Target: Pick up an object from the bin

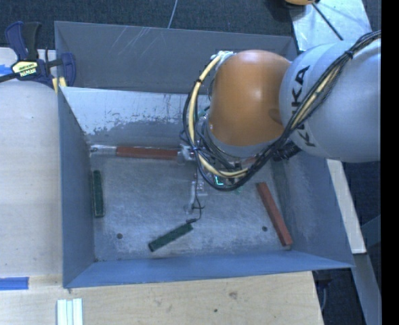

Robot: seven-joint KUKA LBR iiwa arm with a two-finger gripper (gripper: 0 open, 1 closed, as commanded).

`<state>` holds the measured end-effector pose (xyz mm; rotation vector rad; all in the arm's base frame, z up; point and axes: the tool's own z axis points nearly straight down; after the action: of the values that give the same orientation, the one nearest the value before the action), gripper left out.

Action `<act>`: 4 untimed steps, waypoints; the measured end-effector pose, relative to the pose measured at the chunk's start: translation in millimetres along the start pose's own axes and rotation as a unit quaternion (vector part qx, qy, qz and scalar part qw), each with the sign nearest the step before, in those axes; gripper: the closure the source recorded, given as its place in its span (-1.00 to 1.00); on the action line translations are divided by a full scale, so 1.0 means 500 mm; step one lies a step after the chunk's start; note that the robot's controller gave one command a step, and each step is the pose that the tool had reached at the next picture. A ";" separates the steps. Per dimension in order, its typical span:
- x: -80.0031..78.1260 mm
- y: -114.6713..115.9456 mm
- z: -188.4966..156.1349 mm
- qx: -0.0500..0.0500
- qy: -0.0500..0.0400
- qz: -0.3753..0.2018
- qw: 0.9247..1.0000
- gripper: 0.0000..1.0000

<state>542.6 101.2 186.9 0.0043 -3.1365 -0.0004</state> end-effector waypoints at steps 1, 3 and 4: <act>-0.004 -0.001 -0.009 0.000 -0.004 0.001 1.000 -1.00; 0.112 0.052 0.120 0.000 -0.002 -0.176 0.984 -1.00; 0.092 0.038 0.135 0.001 -0.005 -0.246 0.969 -1.00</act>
Offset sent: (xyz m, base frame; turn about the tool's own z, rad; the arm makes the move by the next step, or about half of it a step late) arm -0.0533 0.0317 -0.1169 -0.3961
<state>496.2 120.0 119.8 0.7792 -3.0478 -0.0007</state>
